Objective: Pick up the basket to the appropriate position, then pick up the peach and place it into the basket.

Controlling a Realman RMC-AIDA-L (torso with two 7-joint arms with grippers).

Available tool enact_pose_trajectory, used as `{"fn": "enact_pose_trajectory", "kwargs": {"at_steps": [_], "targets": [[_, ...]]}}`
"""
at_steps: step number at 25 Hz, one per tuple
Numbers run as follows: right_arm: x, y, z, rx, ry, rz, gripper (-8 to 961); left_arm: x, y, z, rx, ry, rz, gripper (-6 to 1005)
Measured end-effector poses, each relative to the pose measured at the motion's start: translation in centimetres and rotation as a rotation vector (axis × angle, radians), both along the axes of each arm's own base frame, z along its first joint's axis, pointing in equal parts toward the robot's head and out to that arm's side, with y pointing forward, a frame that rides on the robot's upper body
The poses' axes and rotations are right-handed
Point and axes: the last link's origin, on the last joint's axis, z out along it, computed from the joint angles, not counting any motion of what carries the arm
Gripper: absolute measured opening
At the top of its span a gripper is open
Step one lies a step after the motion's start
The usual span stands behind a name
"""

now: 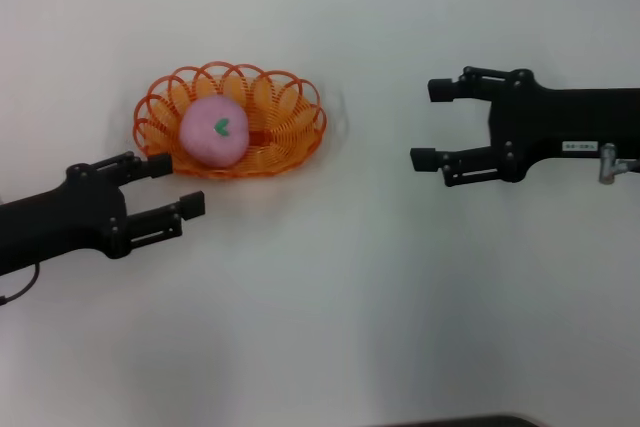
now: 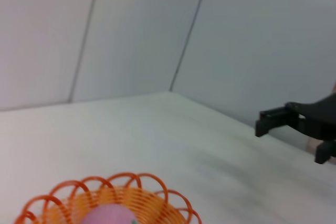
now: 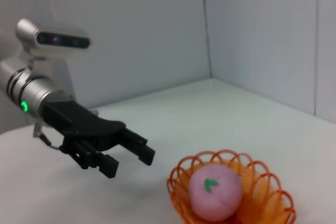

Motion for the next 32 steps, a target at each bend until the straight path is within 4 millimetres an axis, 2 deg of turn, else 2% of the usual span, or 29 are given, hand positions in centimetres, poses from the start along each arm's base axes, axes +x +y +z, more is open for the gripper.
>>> {"fn": "enact_pose_trajectory", "kwargs": {"at_steps": [10, 18, 23, 32], "targets": [[1.5, -1.5, 1.1, 0.072, 0.09, -0.03, 956, -1.7, -1.2, 1.4, 0.127, -0.036, 0.063, 751], [3.7, -3.9, -0.6, 0.149, 0.197, -0.059, 955, -3.7, -2.7, 2.7, 0.231, -0.037, 0.144, 751], [3.9, -4.0, -1.6, 0.15, 0.199, -0.079, 955, -4.3, -3.4, 2.9, 0.244, -0.033, 0.167, 751], [4.0, -3.9, -1.8, 0.155, 0.191, -0.082, 955, -4.3, -3.4, 2.7, 0.239, -0.038, 0.169, 750]]}}
